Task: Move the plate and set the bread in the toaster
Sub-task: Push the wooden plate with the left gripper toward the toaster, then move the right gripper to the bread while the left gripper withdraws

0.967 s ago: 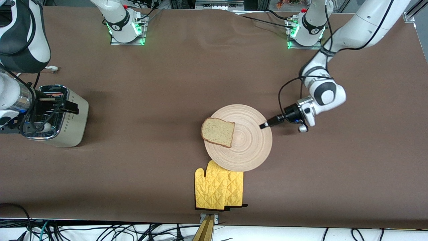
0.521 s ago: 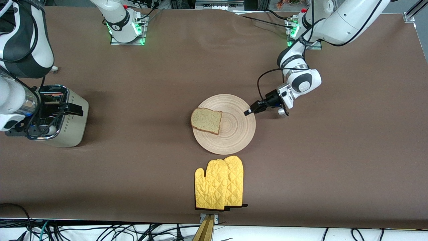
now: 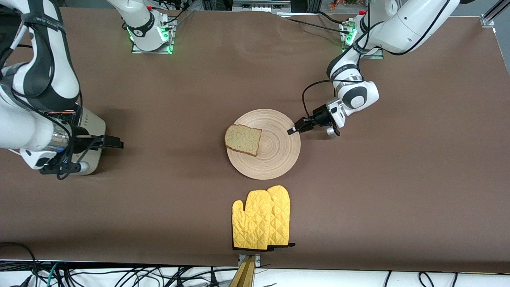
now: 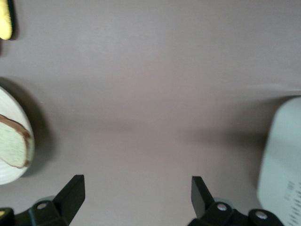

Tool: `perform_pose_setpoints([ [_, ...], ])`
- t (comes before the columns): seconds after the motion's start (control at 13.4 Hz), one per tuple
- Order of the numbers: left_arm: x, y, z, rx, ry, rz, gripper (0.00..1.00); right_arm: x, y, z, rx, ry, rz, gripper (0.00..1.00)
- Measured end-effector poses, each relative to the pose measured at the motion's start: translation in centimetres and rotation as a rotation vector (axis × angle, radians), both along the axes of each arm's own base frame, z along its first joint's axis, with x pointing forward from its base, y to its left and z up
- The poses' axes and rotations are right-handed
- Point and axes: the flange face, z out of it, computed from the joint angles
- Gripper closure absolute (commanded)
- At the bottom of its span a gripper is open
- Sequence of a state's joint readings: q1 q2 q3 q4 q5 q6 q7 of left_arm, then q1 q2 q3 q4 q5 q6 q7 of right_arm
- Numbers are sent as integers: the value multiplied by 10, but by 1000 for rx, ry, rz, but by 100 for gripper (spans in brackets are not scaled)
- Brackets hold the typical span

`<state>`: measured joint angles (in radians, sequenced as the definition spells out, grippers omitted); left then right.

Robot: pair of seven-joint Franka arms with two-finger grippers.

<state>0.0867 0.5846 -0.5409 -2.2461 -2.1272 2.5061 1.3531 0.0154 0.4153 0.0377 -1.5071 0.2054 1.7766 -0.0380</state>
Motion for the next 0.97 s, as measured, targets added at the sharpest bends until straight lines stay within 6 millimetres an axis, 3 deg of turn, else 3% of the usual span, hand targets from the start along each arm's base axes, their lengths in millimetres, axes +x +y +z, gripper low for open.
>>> perform_pose_setpoints([
  [0.07, -3, -4, -2, -1, 6, -8, 100, 2, 7, -8, 24, 2, -7, 0],
  [0.15, -6, -7, -4, -1, 11, -15, 93, 3, 12, -18, 46, 3, -16, 0],
  [0.22, -9, -11, -6, -2, 16, -21, 56, 4, 17, -27, 62, 6, -40, 0],
  [0.3, -11, -13, -6, -4, 19, -22, 3, 4, 24, -36, 64, 20, -87, 0],
  [0.45, -12, -14, -7, 7, 21, -23, 0, 4, 49, -45, 52, 41, -169, 0],
  [0.74, -10, -9, -7, 48, 25, -15, 0, -7, 128, -60, 18, 74, -269, 0],
  [0.97, 4, 1, -1, 71, -31, -66, 0, -22, 176, -82, -10, 101, -331, 0],
])
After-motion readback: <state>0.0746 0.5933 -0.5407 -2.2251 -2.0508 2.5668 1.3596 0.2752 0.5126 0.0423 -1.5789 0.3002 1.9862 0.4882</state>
